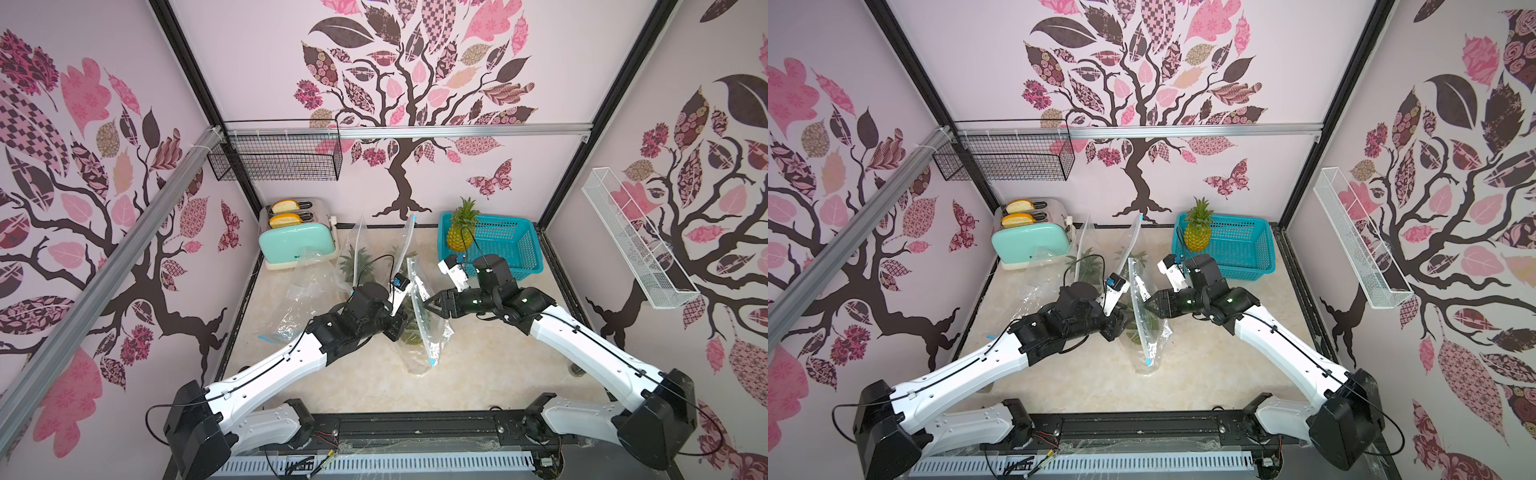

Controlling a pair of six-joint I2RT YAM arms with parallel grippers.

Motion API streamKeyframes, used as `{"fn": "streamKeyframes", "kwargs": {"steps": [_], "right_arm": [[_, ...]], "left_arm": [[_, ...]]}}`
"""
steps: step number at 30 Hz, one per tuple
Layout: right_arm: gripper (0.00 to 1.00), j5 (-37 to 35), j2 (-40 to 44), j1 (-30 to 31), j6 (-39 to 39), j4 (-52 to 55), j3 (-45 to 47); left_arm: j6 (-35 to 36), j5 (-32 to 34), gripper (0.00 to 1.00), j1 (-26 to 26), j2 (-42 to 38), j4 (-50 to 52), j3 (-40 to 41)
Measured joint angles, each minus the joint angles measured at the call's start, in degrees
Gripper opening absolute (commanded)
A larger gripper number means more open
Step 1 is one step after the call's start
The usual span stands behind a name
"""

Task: Open the zip-top bag and take out the pineapple
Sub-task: Open the zipper of the food storage bag at the center of the board.

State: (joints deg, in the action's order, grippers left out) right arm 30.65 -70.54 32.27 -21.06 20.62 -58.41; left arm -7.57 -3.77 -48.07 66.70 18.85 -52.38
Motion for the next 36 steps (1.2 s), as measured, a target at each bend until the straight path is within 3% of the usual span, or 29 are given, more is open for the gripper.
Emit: {"fn": "streamKeyframes", "kwargs": {"steps": [5,12,18,36], "right_arm": [[0.42,1.9,-1.1,-0.5,-1.3,-2.5,0.5],[0.28,3.7,-1.9,-0.5,-2.8,-5.6,1.8],[0.00,4.6,-1.8,-1.0,-3.6,-6.9,2.4],[0.00,9.7,4.0,-14.5,-5.9,-9.7,9.6]], "left_arm": [[0.6,-0.7,0.32,0.4,0.8,-2.0,0.0],[1.2,-1.6,0.00,0.6,2.5,-4.4,0.1],[1.2,-1.9,0.00,0.6,2.6,-5.9,1.2],[-0.5,5.3,0.00,1.3,-13.3,-0.4,11.0]]}}
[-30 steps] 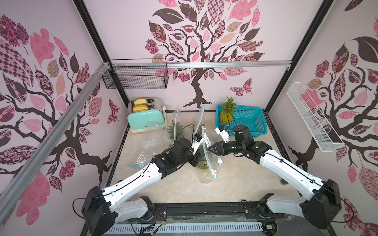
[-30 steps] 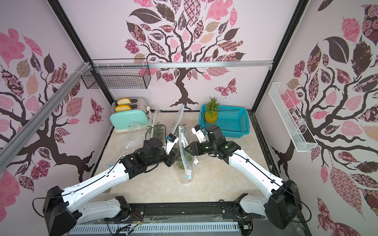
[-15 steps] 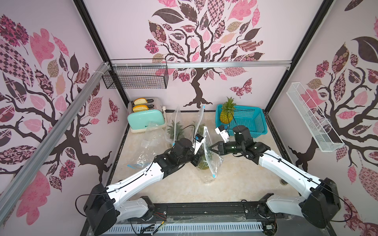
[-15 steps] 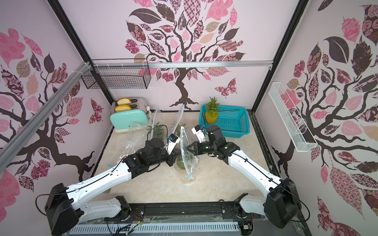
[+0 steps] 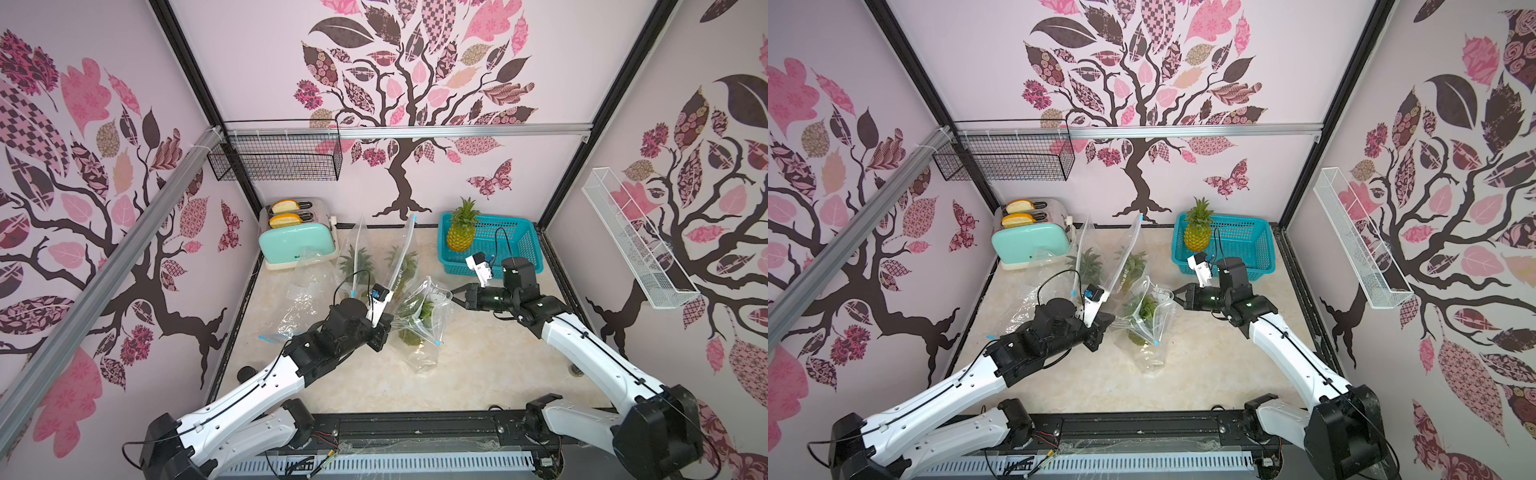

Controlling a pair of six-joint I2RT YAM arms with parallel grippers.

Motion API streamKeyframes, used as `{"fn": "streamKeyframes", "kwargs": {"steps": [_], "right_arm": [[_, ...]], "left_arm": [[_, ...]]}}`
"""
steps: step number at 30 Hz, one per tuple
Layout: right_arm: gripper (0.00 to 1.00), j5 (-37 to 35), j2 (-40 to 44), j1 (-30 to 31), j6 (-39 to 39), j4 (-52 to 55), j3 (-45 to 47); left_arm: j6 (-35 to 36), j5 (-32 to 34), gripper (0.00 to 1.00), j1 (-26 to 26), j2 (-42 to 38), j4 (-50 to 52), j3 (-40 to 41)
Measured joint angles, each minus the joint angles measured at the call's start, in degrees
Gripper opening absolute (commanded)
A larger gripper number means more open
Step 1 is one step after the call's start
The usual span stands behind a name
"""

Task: Open the zip-top bag and take out the pineapple
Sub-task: Open the zipper of the food storage bag at the center of the board.

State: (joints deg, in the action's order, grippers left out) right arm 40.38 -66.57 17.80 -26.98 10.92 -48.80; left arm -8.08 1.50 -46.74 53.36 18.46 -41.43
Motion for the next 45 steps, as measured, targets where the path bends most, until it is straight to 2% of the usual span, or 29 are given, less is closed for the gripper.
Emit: {"fn": "streamKeyframes", "kwargs": {"steps": [6,18,22,26,29,36,39,45], "right_arm": [[0.00,1.7,-0.1,-2.5,0.8,1.0,0.0],[0.01,0.4,0.6,-2.5,4.8,7.1,-2.0],[0.21,1.1,0.6,-2.5,6.0,9.1,-4.3],[0.32,0.0,0.7,-1.7,8.3,14.3,-9.5],[0.34,-2.7,1.0,0.9,10.1,19.2,-15.4],[0.34,-9.8,-0.9,14.4,10.7,25.6,-28.0],[0.36,-11.7,-3.8,17.7,10.2,26.0,-28.7],[0.45,-17.7,-10.5,20.4,8.8,28.1,-26.7]], "left_arm": [[-0.8,1.7,0.00,0.1,-0.3,0.6,0.1],[-2.5,4.4,0.00,0.2,-4.9,0.8,2.2],[-3.3,3.7,0.00,0.3,-4.9,0.5,2.2],[-4.4,1.2,0.00,0.5,-3.5,-1.0,2.3],[-5.3,-0.3,0.00,0.5,-2.8,-3.2,3.1],[-5.7,-1.8,0.00,0.5,-3.0,-5.5,4.1],[-5.7,-1.8,0.00,0.5,-4.0,-6.0,4.7],[-5.9,-1.7,0.00,0.5,-5.6,-6.4,5.9]]}}
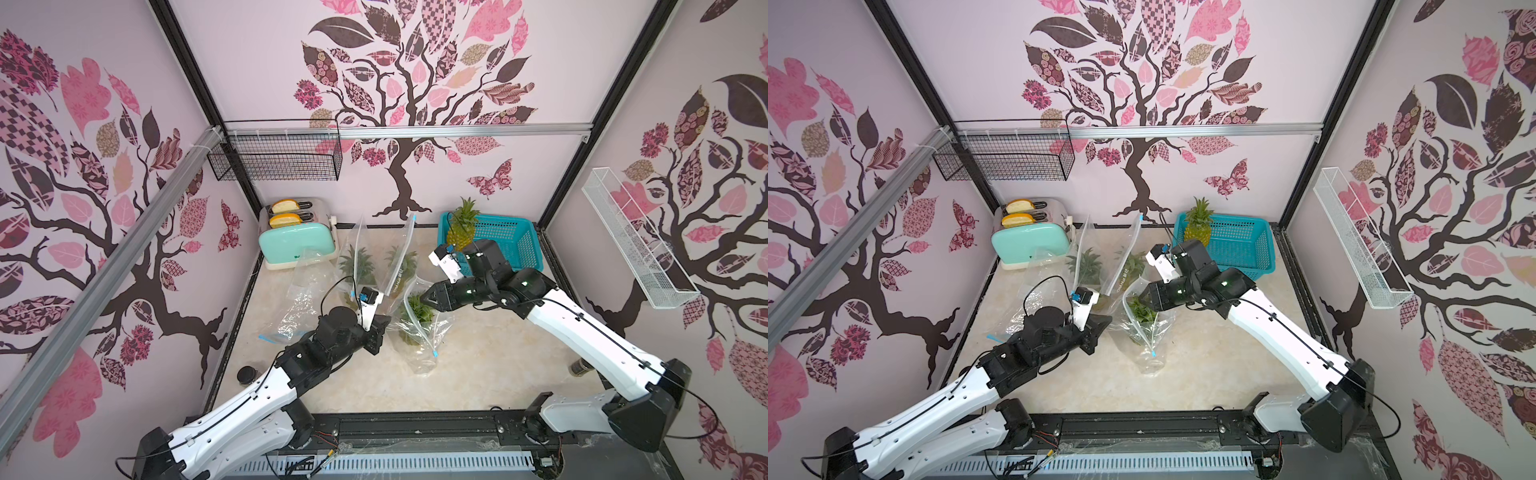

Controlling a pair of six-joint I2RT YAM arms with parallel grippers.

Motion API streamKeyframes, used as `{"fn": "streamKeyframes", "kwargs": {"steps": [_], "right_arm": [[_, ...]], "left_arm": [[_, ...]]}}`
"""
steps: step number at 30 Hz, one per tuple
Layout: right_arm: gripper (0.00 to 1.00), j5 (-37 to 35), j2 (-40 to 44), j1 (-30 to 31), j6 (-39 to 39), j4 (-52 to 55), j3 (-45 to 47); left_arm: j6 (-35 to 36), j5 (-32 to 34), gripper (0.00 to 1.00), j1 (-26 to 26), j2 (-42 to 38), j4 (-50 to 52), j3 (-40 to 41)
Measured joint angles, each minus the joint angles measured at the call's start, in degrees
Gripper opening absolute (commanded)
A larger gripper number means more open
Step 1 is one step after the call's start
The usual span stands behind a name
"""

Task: Open the zip-top bag and take out the pineapple
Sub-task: Open the zipper of the food storage bag at the center of the board, then pick up the pineapple from the zipper food storage bag.

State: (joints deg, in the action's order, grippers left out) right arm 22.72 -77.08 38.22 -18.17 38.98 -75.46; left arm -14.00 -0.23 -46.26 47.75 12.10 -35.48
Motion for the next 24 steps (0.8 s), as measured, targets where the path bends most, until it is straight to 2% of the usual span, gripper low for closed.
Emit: {"fn": "streamKeyframes", "kwargs": {"steps": [7,15,24], "right_arm": [[0.59,-4.9,-2.5,1.1,-1.3,1.4,0.2],[0.61,-7.9,-7.3,4.7,-2.6,1.6,-0.6],[0.62,-14.6,-13.5,6.9,-4.2,3.7,-6.3]], "left_arm": [[-0.8,0.2,0.00,0.0,-0.7,-1.6,2.0],[-1.4,0.6,0.00,0.0,-0.7,-5.6,4.5],[-2.5,1.3,0.00,0.0,-0.5,-9.7,7.6]]}}
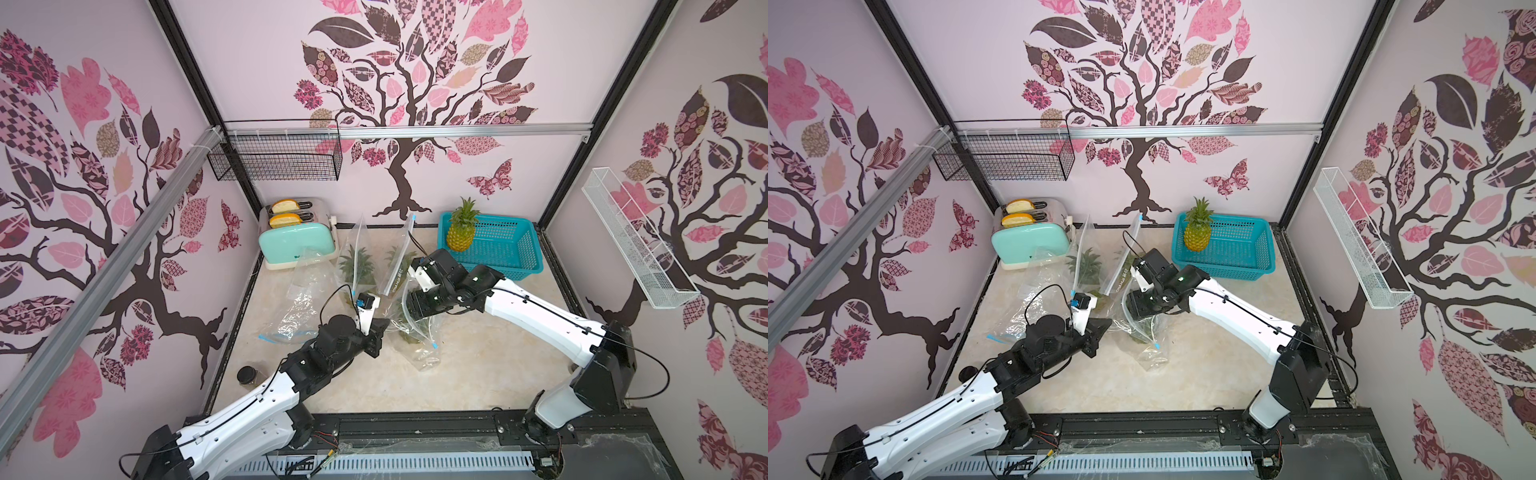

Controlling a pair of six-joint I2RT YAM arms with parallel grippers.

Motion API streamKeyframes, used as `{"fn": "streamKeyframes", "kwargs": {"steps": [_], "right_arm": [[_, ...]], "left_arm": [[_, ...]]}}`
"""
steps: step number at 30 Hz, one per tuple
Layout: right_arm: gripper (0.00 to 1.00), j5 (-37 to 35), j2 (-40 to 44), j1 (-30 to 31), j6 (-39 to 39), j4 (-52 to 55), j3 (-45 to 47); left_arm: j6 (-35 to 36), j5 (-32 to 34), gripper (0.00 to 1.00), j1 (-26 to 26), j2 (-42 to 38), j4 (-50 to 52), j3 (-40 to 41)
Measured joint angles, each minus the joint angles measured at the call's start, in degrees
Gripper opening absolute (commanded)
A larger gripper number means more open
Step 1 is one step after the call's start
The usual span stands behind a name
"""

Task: Open the zip-top bag and take out the pineapple
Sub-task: Pick up the pineapple from the zipper food storage bag.

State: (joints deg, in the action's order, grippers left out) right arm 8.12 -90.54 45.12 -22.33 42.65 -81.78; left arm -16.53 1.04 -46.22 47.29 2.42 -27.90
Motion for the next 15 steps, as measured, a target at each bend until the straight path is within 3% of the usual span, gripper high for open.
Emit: {"fn": "streamKeyframes", "kwargs": {"steps": [3,7,13,15], "right_arm": [[0.69,-2.3,-0.9,0.2,-0.7,0.7,-1.5],[0.70,-5.0,-1.0,0.2,-1.5,1.1,-2.3],[0.58,-7.2,-1.7,0.2,-2.5,-0.2,-2.4],[0.47,-7.4,-2.6,0.3,-3.0,-1.4,-1.9]], "left_arm": [[-0.2,0.0,0.00,0.0,0.0,-0.9,0.3],[-0.4,0.0,0.00,0.0,-0.2,-1.6,0.8],[-0.8,-0.1,0.00,0.0,-1.3,-1.9,1.2],[-1.0,0.0,0.00,0.0,-1.8,-1.7,1.3]]}}
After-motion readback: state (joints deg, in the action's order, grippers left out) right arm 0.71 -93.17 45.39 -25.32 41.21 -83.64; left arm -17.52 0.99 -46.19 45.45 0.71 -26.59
